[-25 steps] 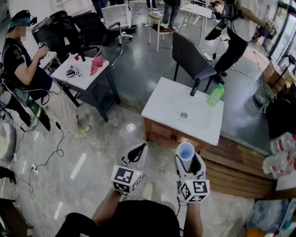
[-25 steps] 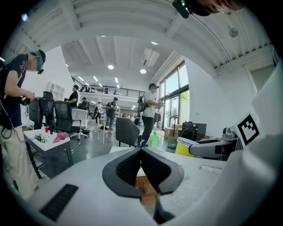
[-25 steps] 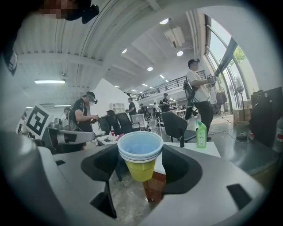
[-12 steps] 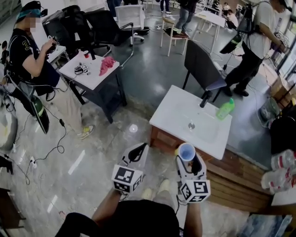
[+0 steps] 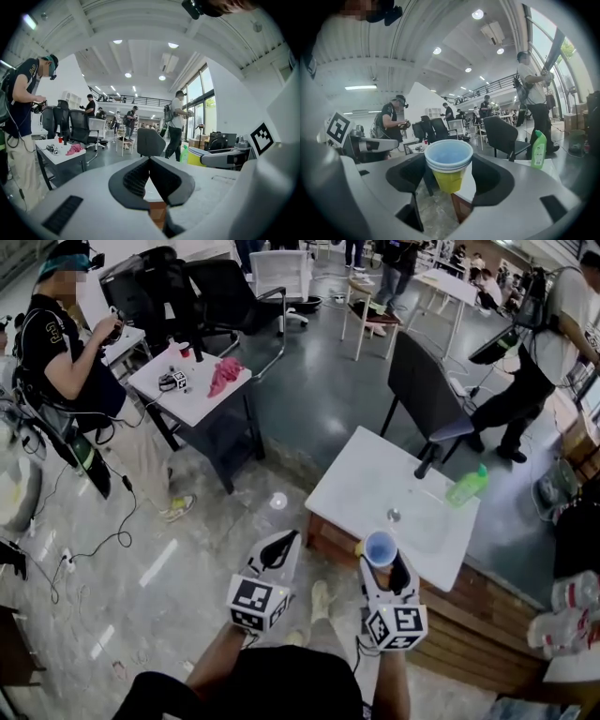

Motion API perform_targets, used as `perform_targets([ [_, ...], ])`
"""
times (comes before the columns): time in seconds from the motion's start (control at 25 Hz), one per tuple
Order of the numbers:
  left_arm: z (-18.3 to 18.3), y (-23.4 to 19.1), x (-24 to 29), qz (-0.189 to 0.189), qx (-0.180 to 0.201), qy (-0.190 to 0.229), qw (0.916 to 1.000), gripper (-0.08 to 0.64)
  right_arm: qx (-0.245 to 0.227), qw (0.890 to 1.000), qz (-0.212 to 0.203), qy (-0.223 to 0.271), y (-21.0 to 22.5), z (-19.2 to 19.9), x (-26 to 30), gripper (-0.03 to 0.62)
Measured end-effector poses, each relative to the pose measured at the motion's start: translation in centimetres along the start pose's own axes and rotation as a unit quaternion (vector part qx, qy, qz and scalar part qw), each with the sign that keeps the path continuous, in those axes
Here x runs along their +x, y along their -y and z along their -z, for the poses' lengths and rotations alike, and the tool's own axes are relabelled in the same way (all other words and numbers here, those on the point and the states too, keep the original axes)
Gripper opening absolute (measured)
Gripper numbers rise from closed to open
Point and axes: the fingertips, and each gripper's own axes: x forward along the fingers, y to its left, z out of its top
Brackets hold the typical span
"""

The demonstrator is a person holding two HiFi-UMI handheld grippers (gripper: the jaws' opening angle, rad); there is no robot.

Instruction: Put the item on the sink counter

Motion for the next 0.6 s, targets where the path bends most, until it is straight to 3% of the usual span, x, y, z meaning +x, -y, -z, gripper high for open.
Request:
perform_targets([
  [0.6,0.2,-4.1,8.9,-0.056,-0.017,-0.029,0.9979,0.002,0.003,0.998,-0.057,-0.036,4.3,-0.4,10.8,0.311],
])
